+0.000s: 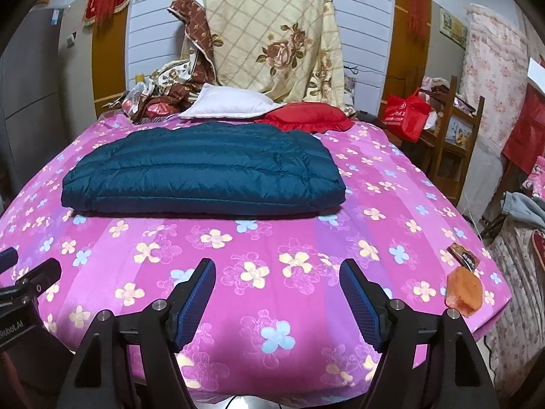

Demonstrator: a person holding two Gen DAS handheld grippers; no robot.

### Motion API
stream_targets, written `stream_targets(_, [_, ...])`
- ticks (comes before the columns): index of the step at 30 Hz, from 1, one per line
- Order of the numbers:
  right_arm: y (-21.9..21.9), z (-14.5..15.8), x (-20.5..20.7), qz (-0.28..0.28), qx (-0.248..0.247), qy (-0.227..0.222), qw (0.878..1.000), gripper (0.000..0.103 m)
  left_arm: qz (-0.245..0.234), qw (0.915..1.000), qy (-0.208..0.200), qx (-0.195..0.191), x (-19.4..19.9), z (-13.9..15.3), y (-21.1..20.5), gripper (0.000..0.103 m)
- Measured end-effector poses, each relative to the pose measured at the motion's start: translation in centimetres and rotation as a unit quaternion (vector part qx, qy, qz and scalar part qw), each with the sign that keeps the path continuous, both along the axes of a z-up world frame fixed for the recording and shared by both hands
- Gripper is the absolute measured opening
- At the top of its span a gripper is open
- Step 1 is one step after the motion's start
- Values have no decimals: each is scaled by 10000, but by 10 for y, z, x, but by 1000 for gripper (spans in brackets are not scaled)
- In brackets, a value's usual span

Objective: Fold large clothes

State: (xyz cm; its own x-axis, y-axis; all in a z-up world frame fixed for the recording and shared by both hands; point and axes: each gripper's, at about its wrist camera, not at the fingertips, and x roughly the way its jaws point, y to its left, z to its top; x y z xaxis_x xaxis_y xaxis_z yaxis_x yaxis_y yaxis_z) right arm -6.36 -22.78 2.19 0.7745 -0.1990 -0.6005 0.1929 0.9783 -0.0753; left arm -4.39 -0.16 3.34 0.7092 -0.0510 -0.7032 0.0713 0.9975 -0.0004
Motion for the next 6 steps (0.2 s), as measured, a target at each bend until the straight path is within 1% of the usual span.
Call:
stream_targets(3, [1, -3, 11, 38, -25, 70, 10000, 73, -146, 9999, -11, -4, 13, 0, -1, 93])
stream_targets(6, [-1, -8, 22, 39, 13, 166, 9999, 73, -116, 9999, -7, 44, 25, -4, -3, 93])
